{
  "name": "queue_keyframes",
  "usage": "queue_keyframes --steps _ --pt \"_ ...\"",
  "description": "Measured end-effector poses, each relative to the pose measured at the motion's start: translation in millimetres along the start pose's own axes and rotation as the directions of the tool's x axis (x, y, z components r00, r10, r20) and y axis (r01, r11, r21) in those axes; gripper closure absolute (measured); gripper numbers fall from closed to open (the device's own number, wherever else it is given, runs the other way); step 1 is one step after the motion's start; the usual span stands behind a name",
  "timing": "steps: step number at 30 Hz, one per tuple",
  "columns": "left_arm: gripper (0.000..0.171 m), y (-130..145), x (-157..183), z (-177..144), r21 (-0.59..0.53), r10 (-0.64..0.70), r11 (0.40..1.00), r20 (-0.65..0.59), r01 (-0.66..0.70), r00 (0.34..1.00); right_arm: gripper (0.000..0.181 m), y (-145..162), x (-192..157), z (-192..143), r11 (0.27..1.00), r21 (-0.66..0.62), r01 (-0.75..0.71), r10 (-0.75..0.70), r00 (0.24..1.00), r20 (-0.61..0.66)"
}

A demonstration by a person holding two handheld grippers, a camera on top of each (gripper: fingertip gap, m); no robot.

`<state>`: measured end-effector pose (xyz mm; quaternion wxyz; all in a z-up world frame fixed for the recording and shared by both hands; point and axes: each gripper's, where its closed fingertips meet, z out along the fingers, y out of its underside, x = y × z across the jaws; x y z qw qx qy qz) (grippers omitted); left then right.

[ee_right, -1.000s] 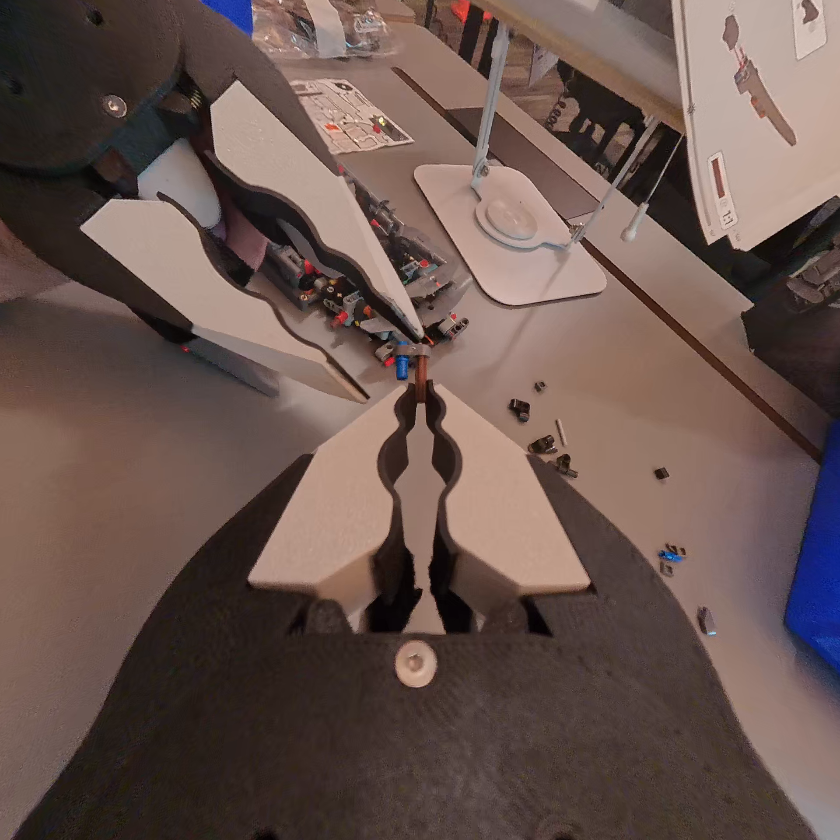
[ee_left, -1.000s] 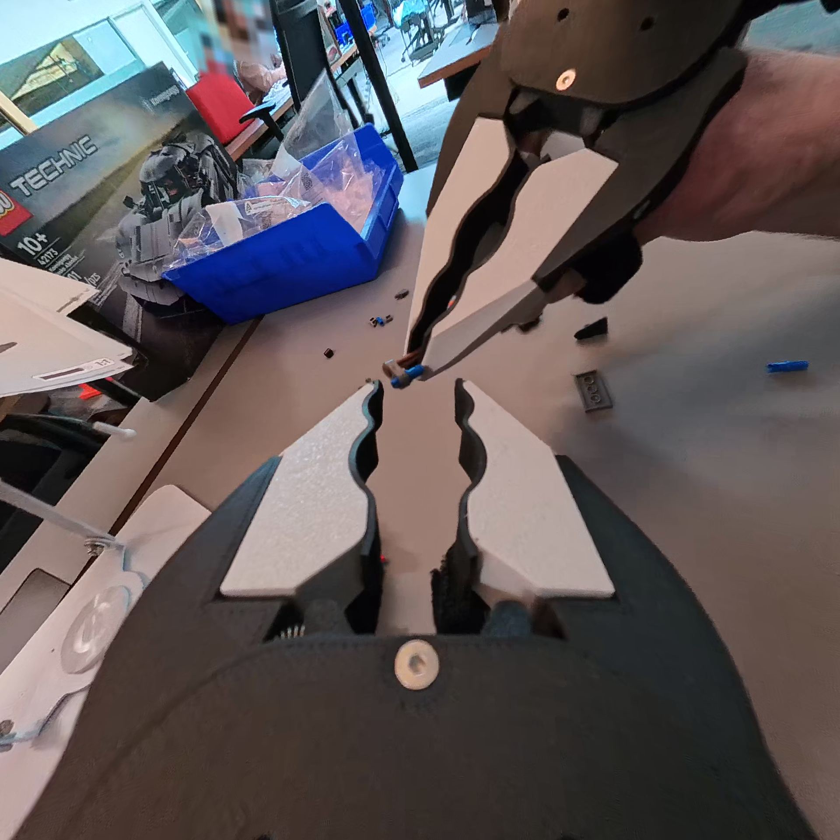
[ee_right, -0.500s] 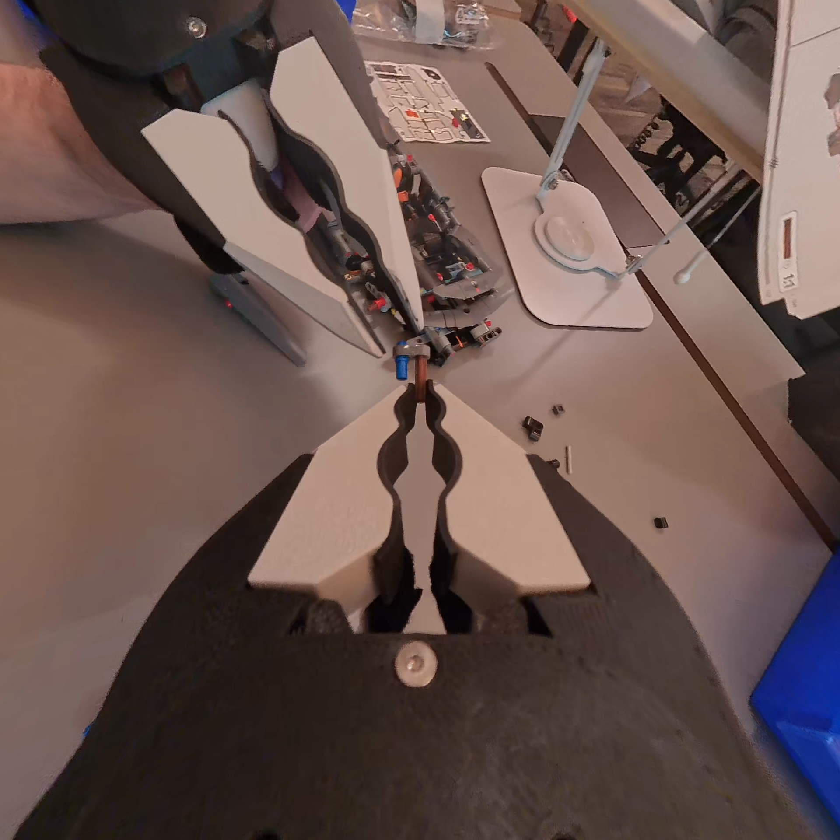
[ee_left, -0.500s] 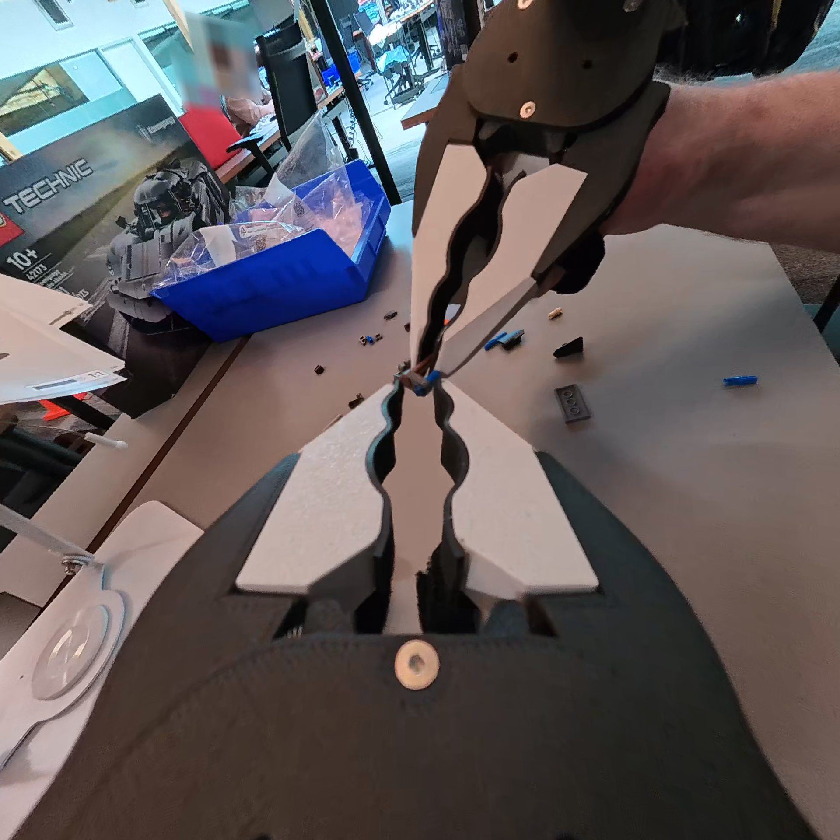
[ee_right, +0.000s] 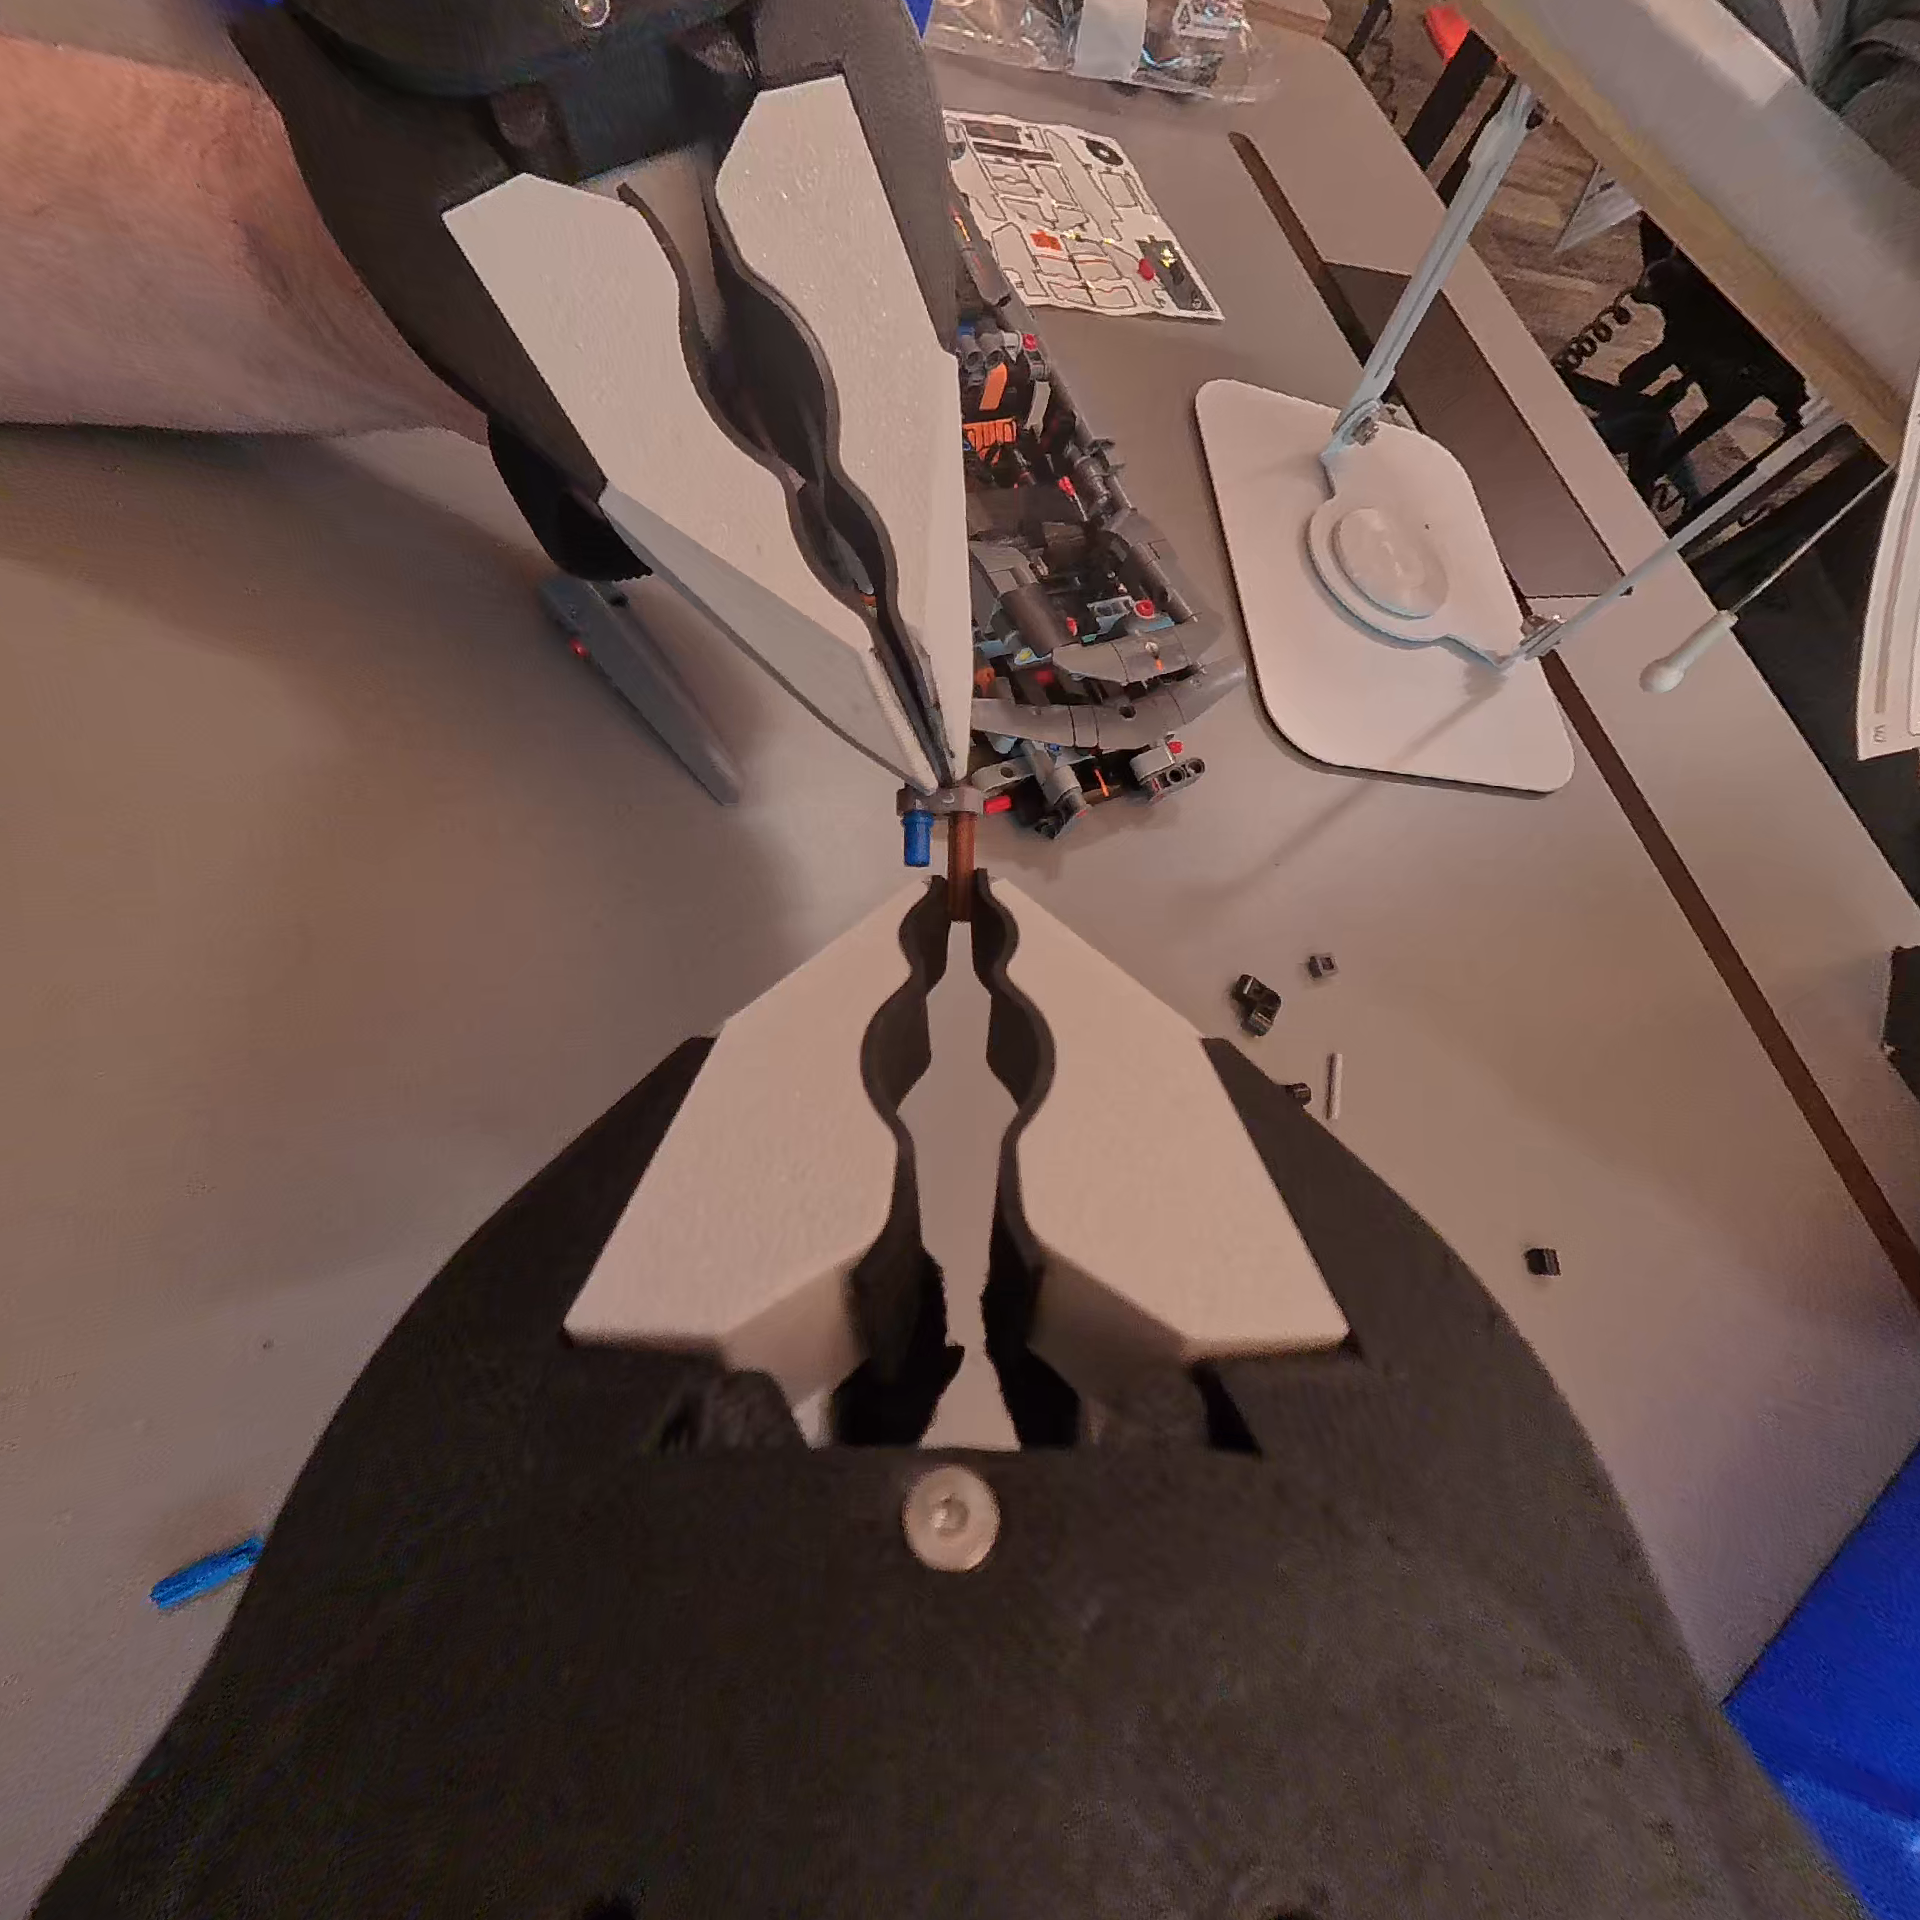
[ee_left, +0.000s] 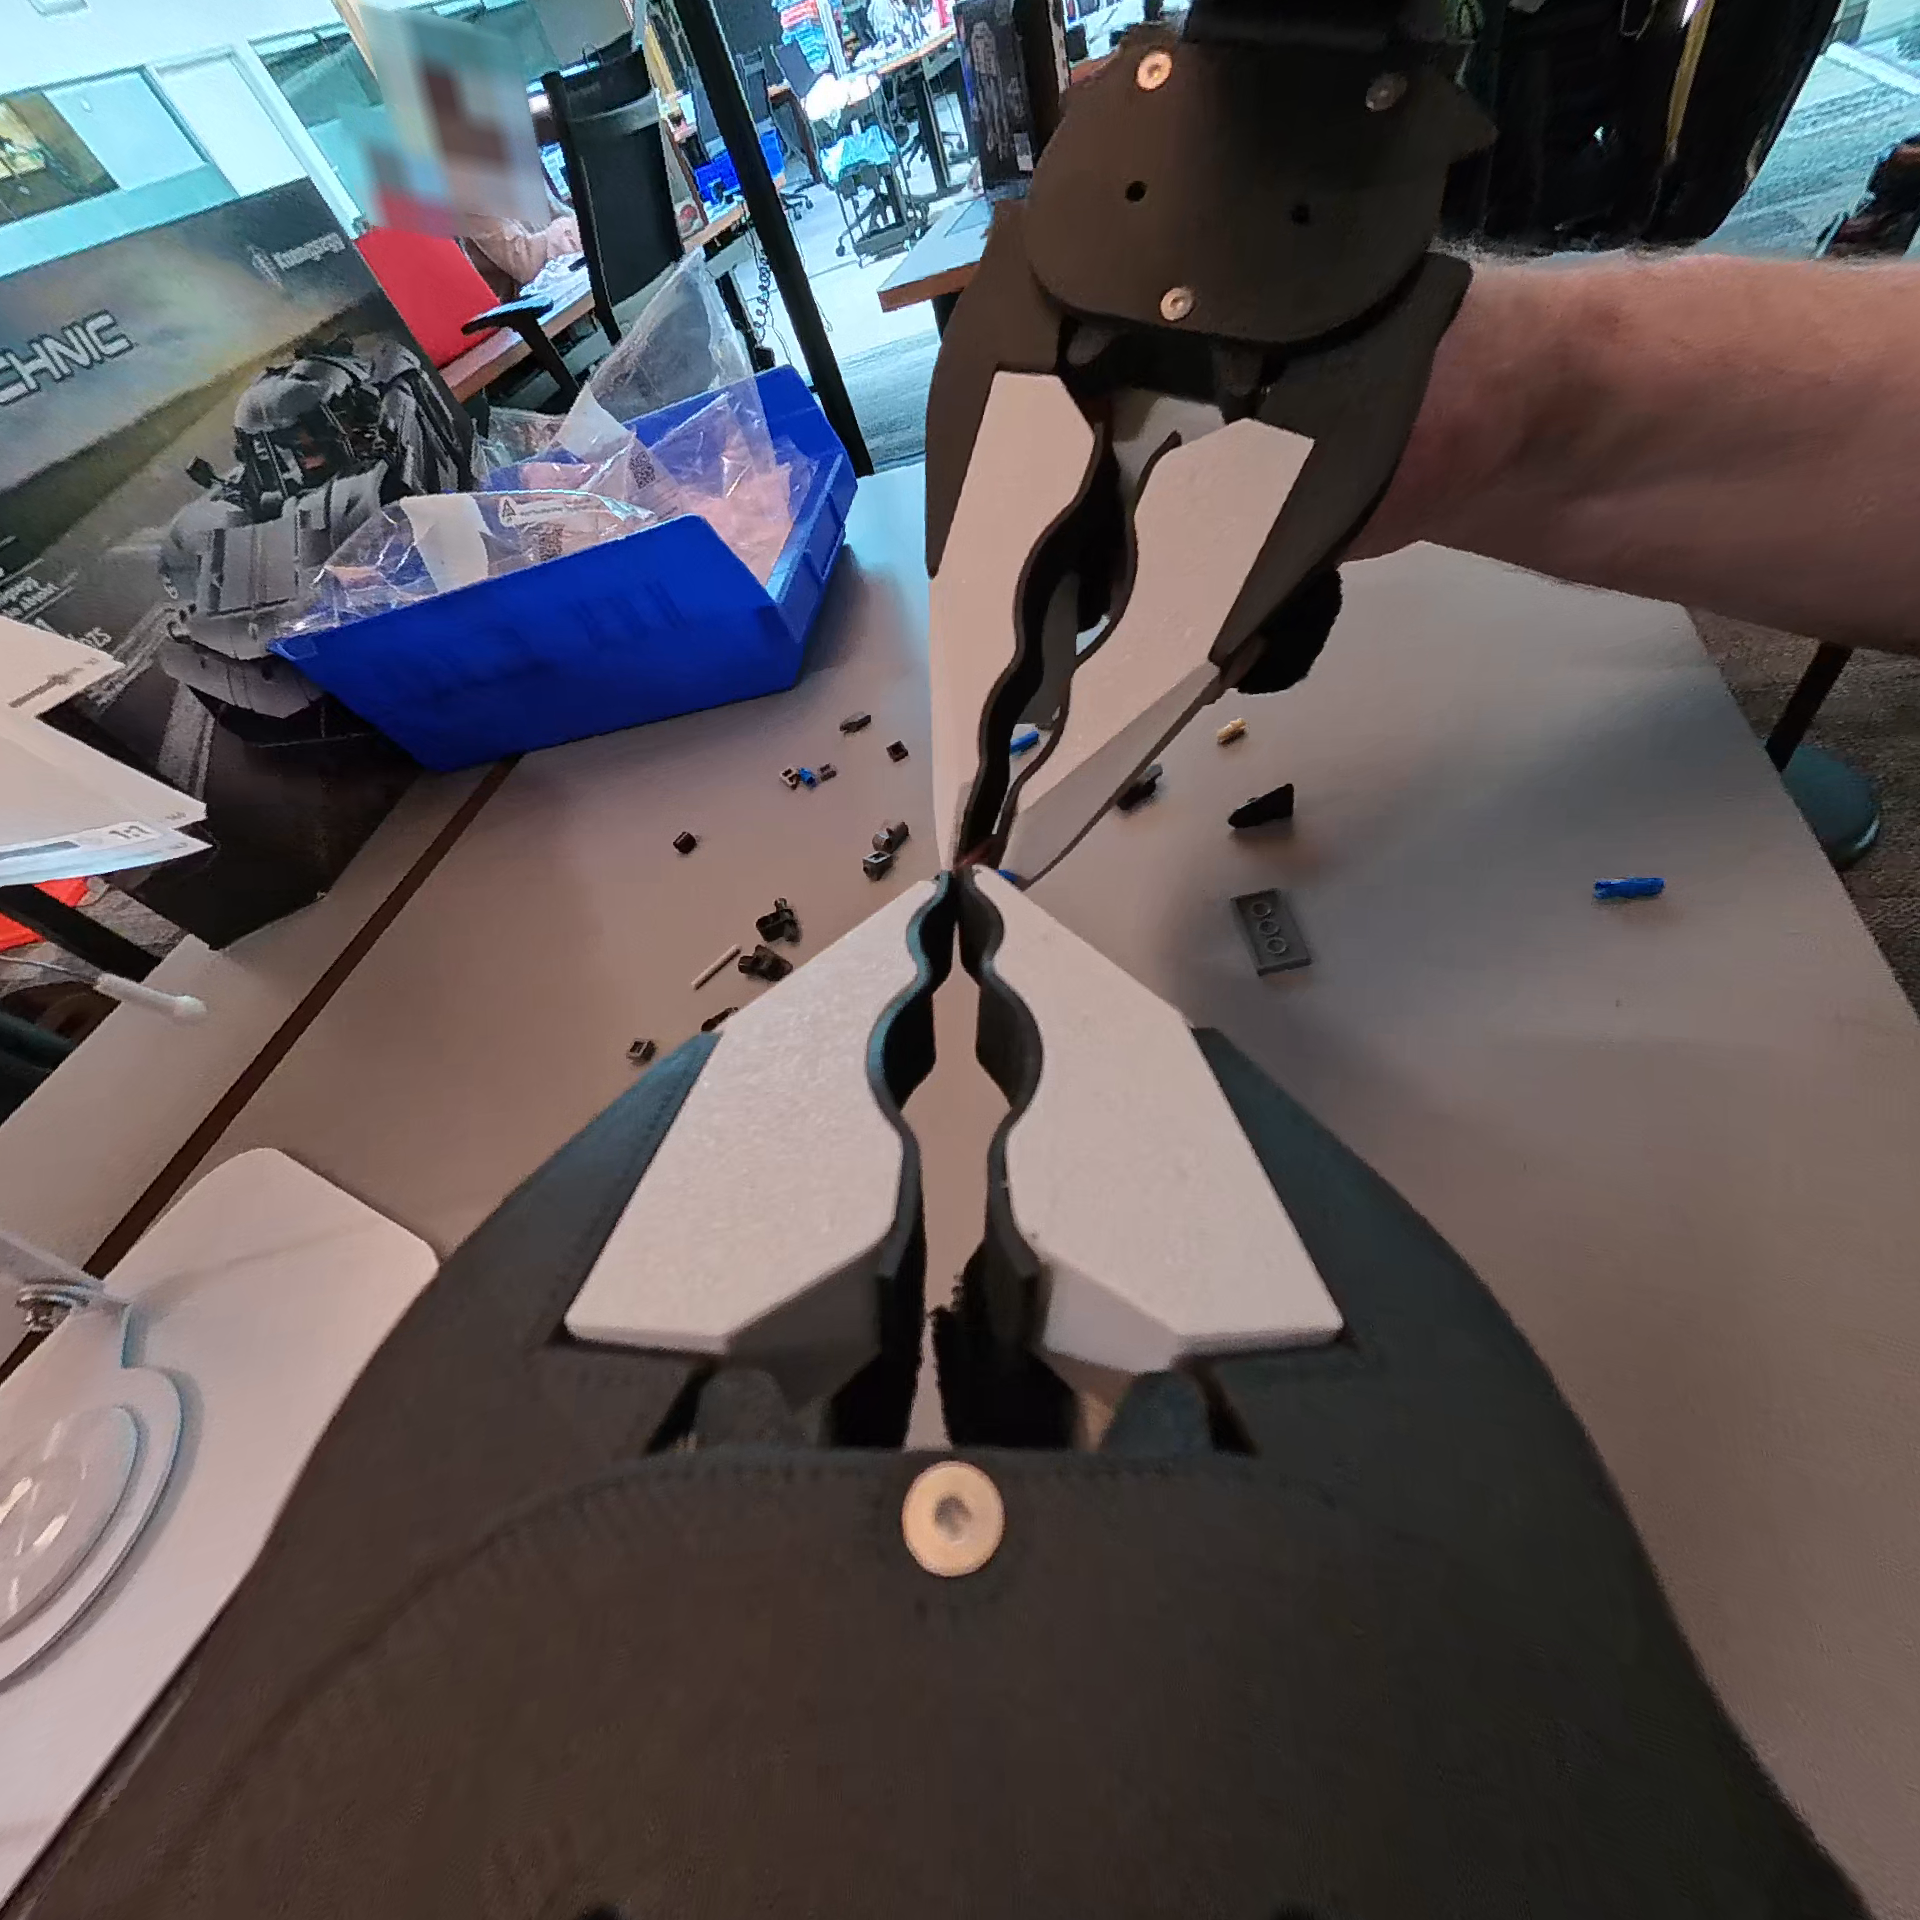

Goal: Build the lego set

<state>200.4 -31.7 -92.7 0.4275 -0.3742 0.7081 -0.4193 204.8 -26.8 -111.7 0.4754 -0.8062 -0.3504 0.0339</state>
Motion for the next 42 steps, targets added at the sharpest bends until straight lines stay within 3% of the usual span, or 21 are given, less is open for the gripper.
queue_keyframes --steps 3,8,12,24,37,42 --pt "0.171 -4 -2 -2 0.031 -0.055 0.998 -0.015 0.056 0.998 0.18 -3 3 0 1.0 0.012 0.01 -0.01 1.0 0.003" --pt "0.15 -5 -10 -6 0.067 -0.175 0.982 -0.045 0.178 0.984 0.18 -8 5 1 0.998 0.022 0.054 -0.054 0.999 0.001" --pt "0.146 -4 -10 -6 0.065 -0.229 0.97 -0.077 0.235 0.97 0.18 -13 7 2 0.995 0.023 0.1 -0.1 0.995 -0.016" --pt "0.162 -6 -10 -7 0.079 -0.311 0.944 -0.123 0.322 0.942 0.18 -20 7 3 0.984 0.009 0.177 -0.177 0.984 -0.035" --pt "0.161 -1 -8 -5 0.05 -0.447 0.882 -0.227 0.469 0.865 0.18 -25 11 4 0.942 -0.05 0.332 -0.335 0.933 -0.128" --pt "0.164 2 -11 -5 0.04 -0.423 0.898 -0.185 0.437 0.887 0.179 -24 12 7 0.954 -0.029 0.298 -0.299 0.945 -0.134"
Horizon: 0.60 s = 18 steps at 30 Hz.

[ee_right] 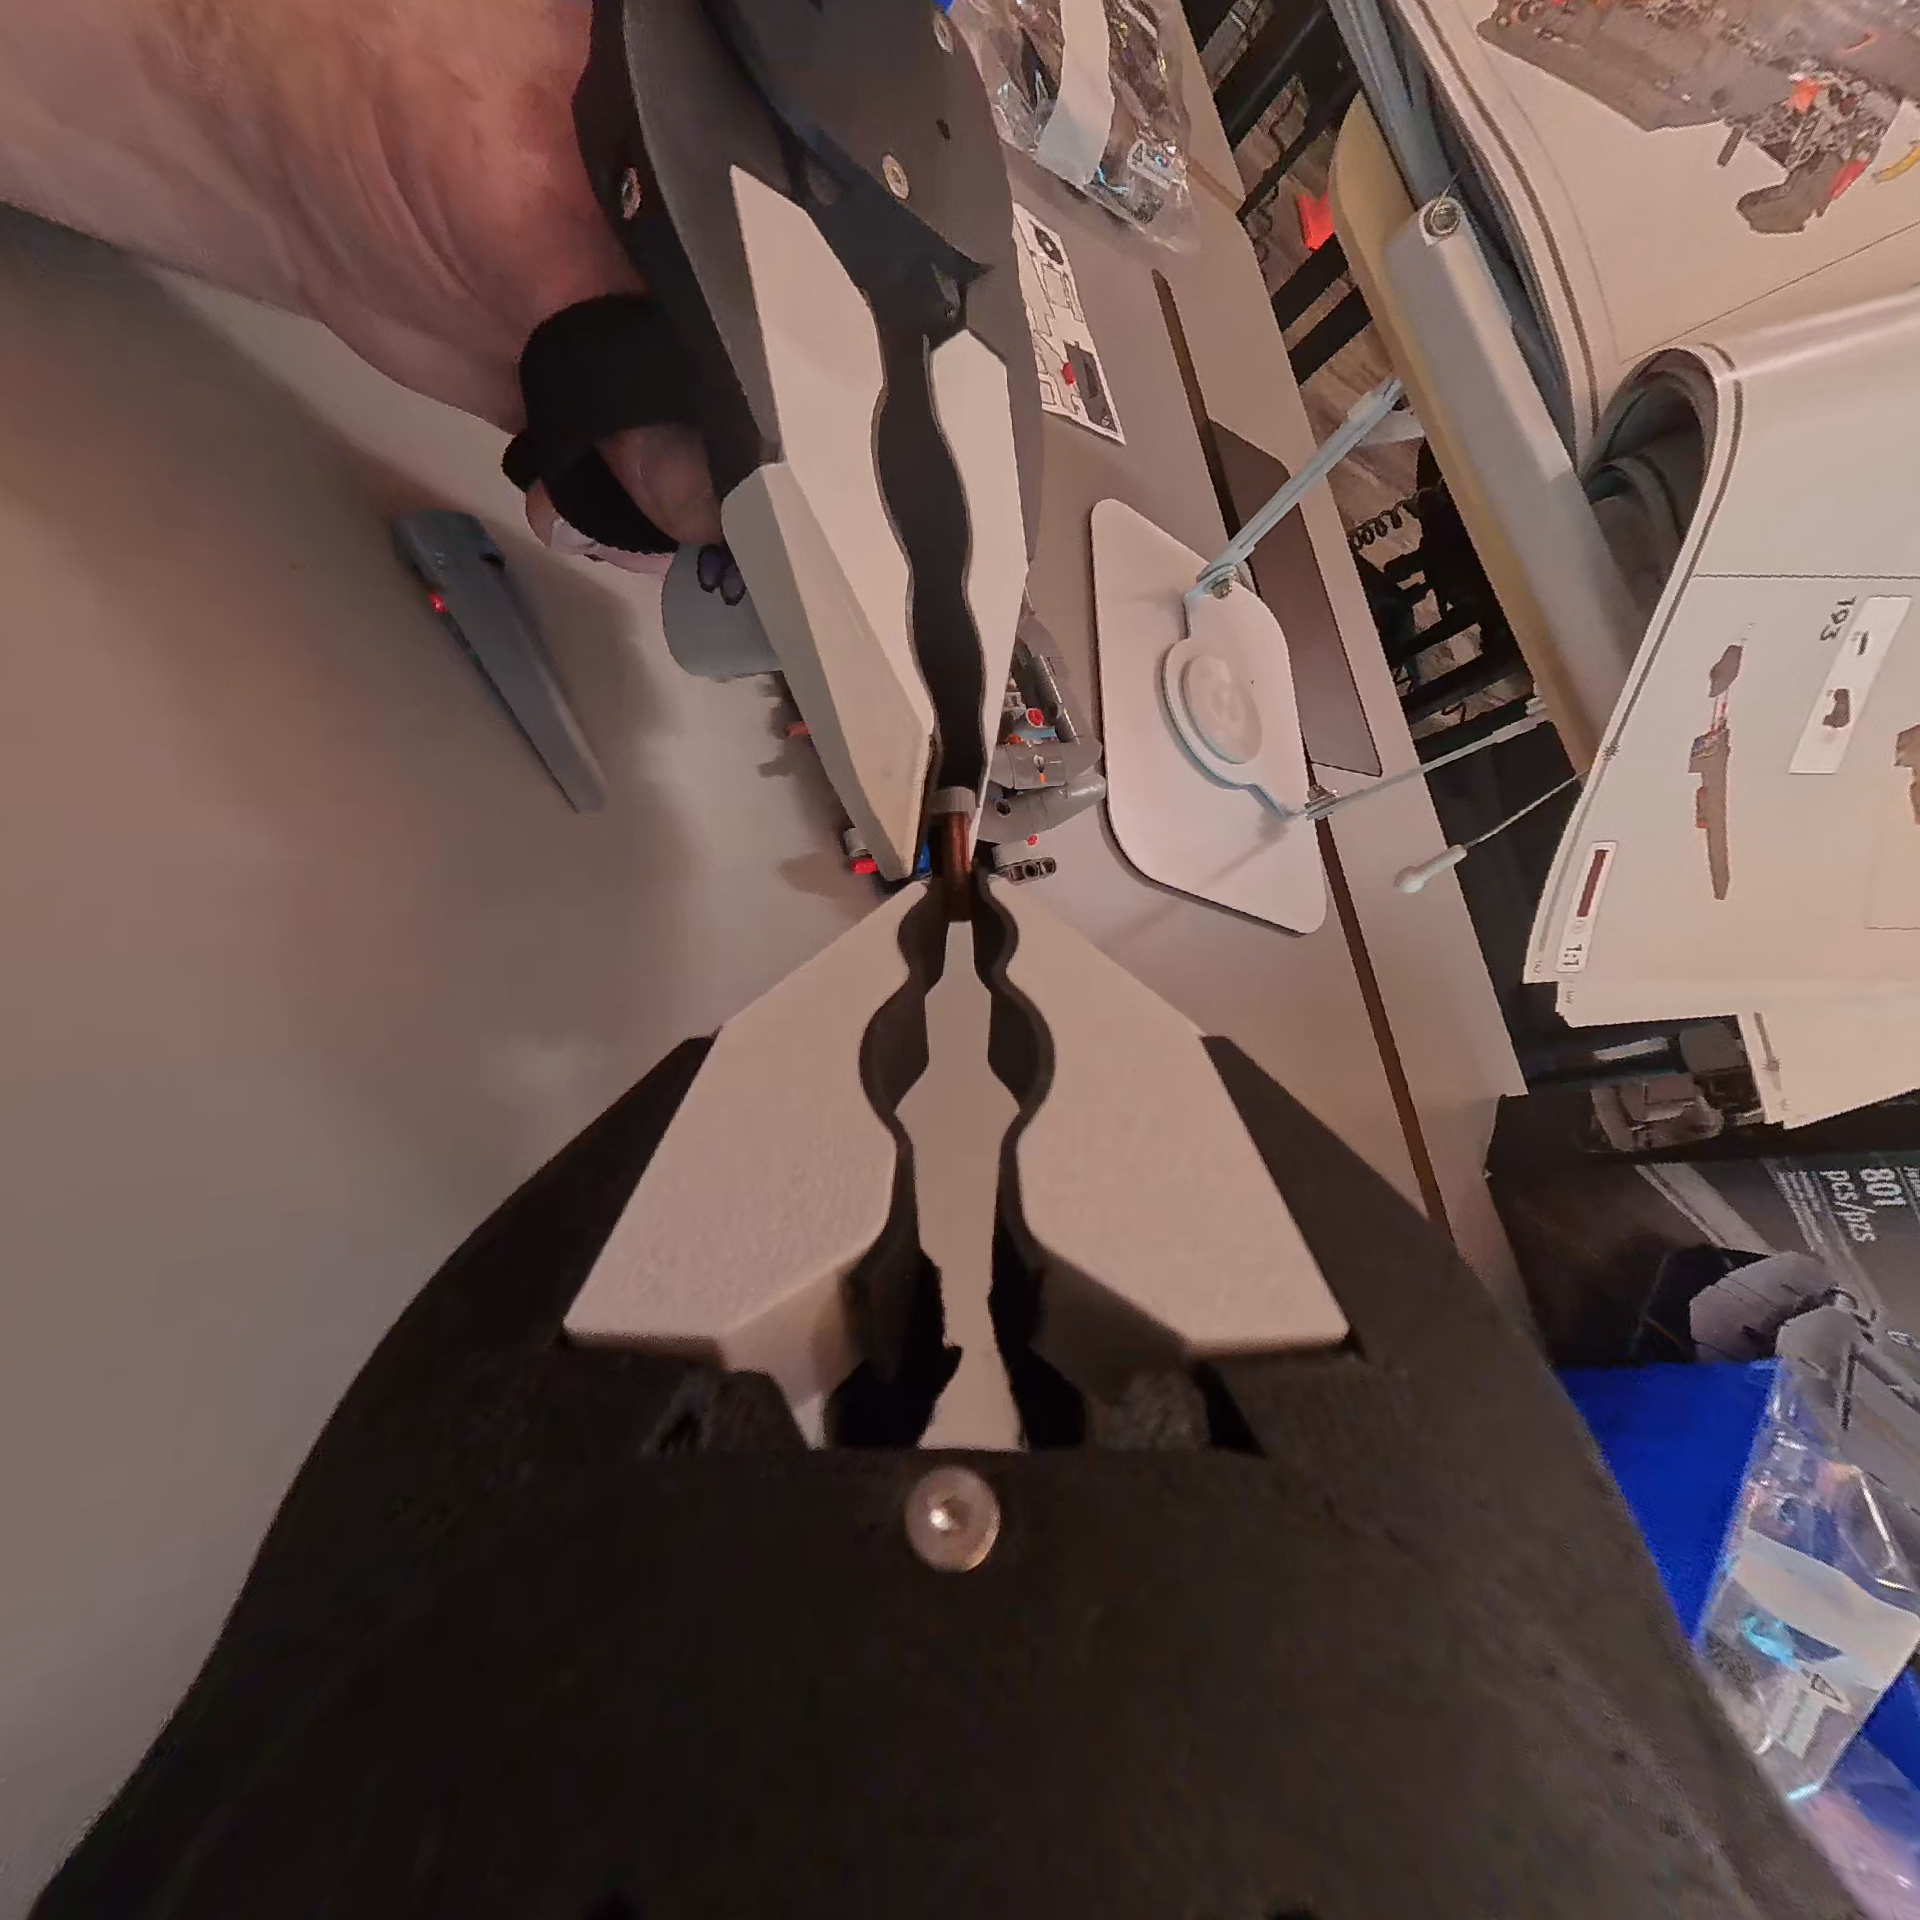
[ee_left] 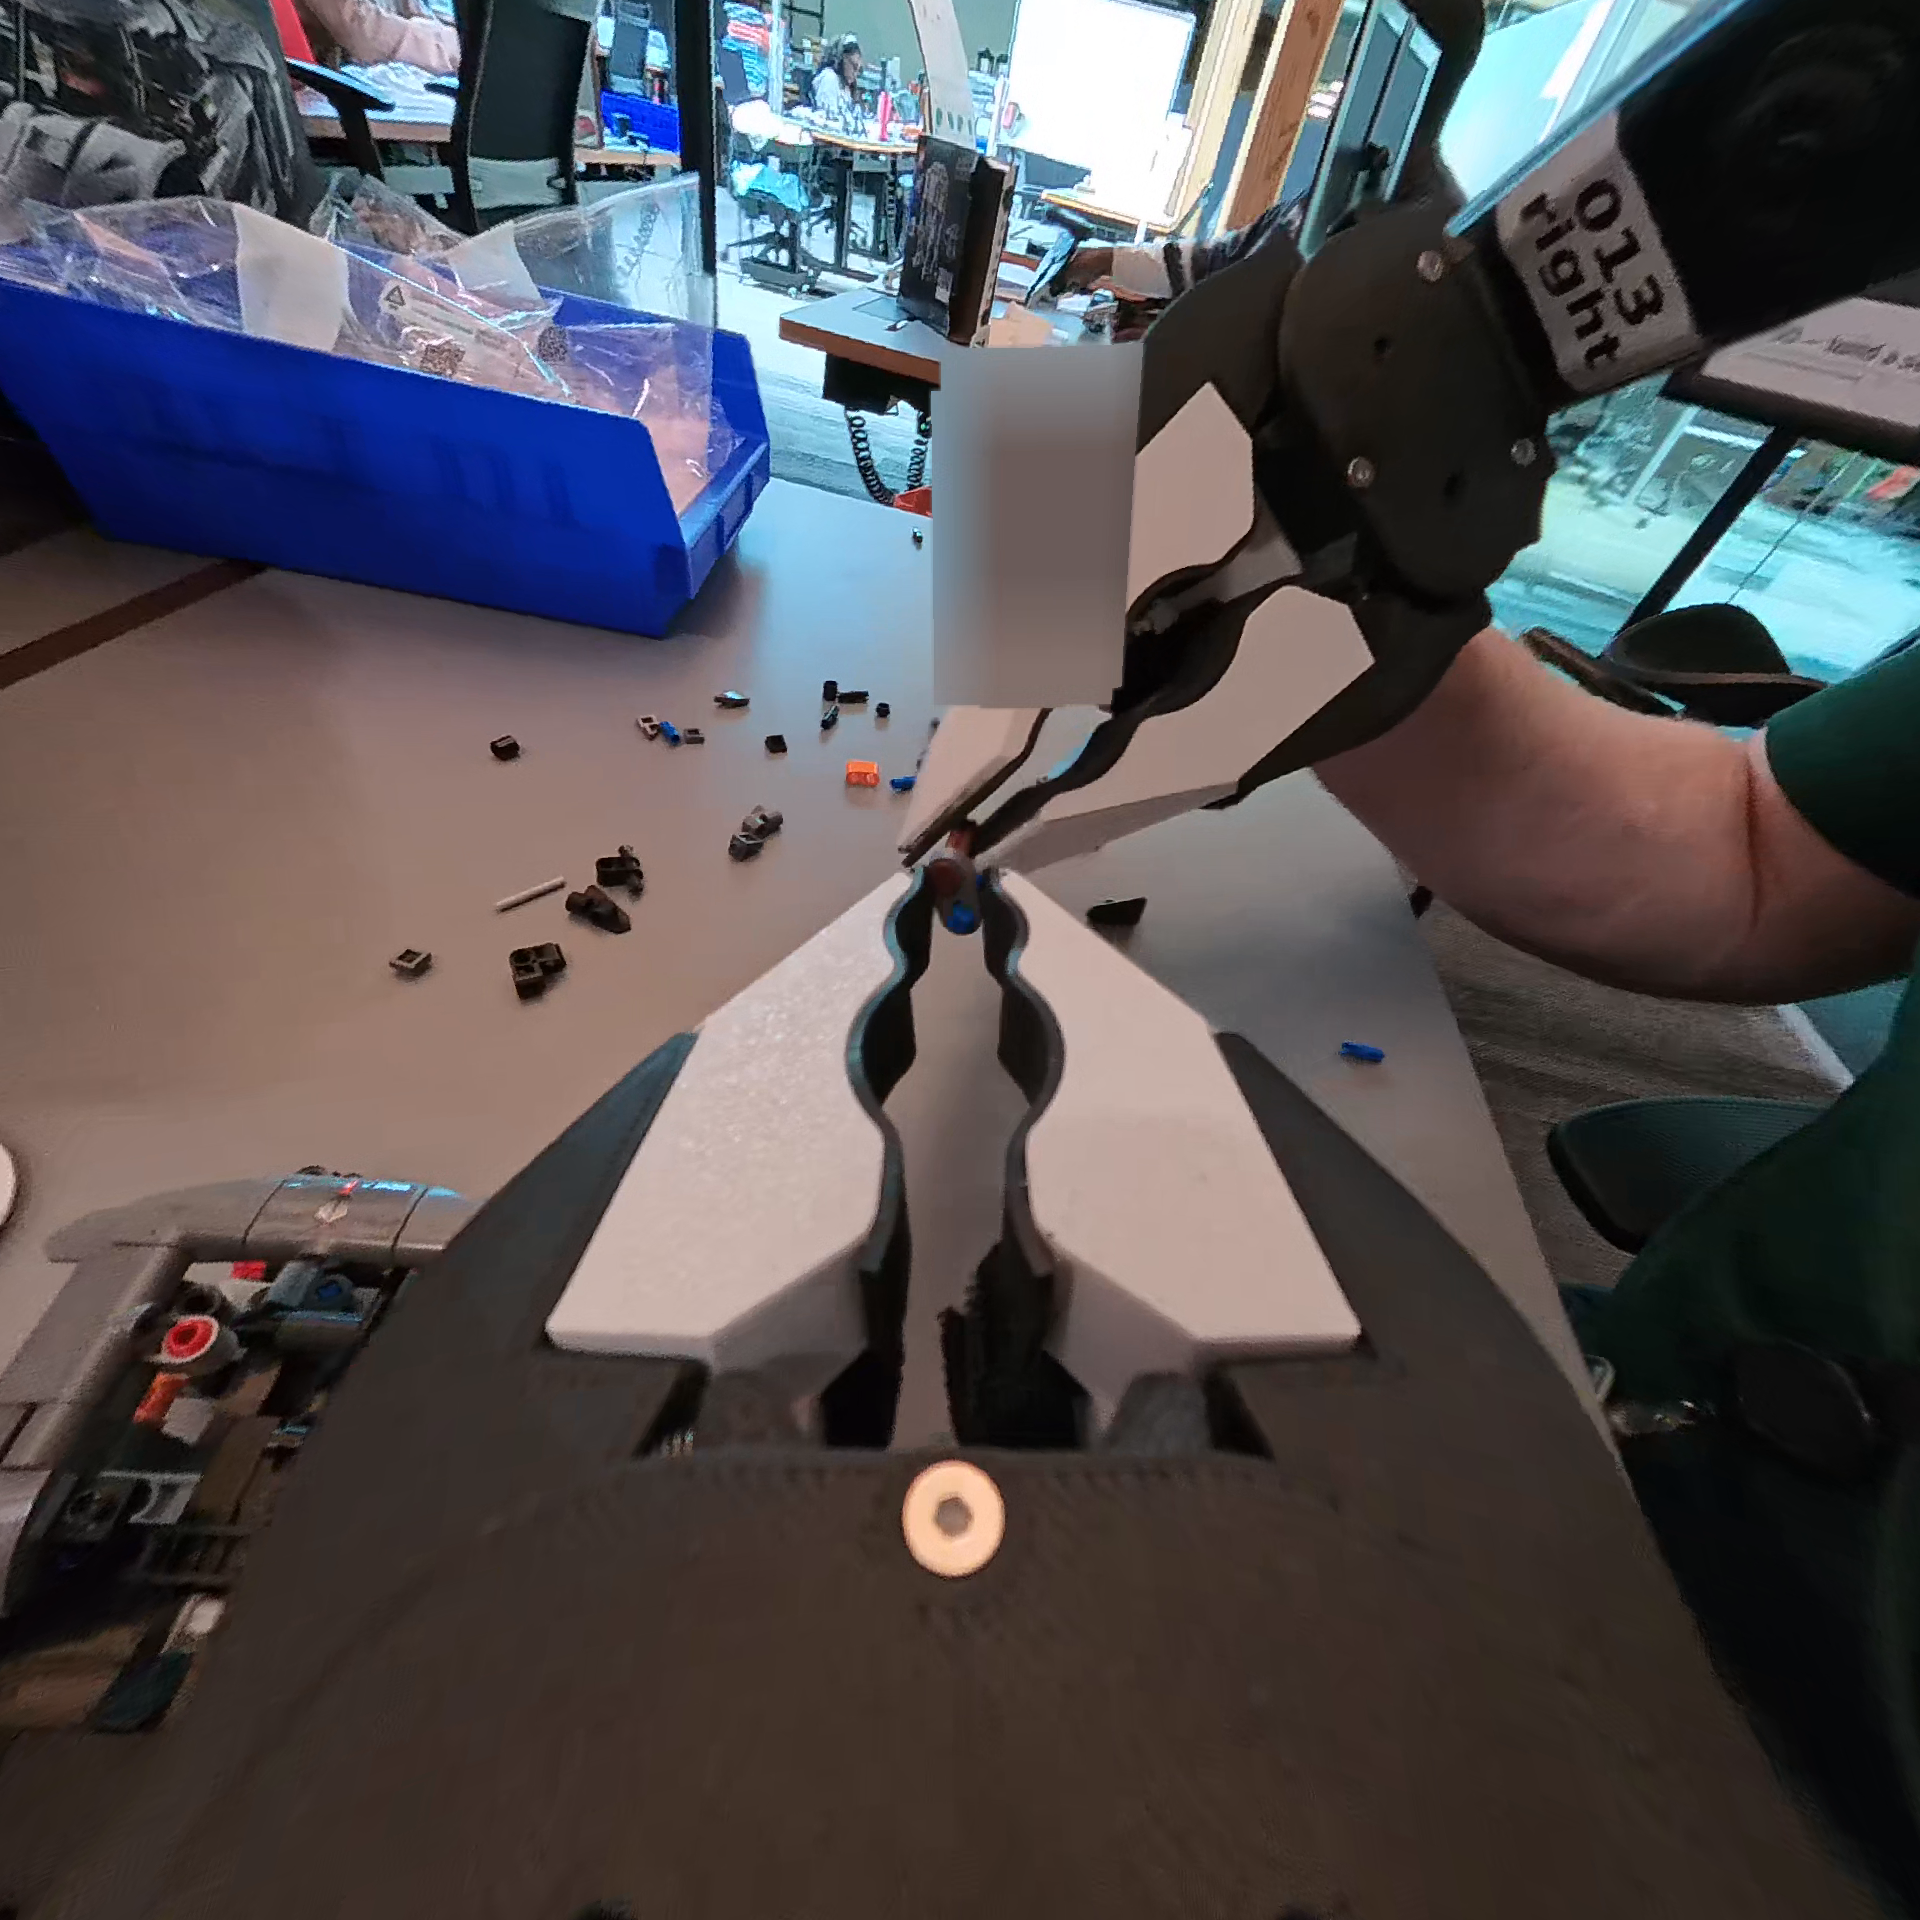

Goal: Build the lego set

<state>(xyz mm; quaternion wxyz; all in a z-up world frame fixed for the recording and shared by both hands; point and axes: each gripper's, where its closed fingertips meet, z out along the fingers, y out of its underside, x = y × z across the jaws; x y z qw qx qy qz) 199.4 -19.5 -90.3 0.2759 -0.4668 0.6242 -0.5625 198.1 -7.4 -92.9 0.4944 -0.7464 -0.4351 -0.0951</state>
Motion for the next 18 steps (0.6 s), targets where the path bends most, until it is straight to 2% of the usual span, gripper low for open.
queue_keyframes --steps 5,12,18 --pt "0.166 -8 0 -5 0.037 0.013 0.999 0.015 -0.013 1.0 0.171 2 5 -5 0.997 0.009 -0.072 0.072 0.997 -0.006" --pt "0.166 -20 12 -11 0.11 -0.047 0.992 -0.084 0.057 0.995 0.167 -10 7 -22 0.987 0.075 -0.141 0.142 0.99 -0.01" --pt "0.166 -20 24 -8 0.103 -0.033 0.994 -0.134 0.047 0.99 0.166 -19 -1 -26 0.988 0.07 -0.137 0.139 0.99 -0.022"
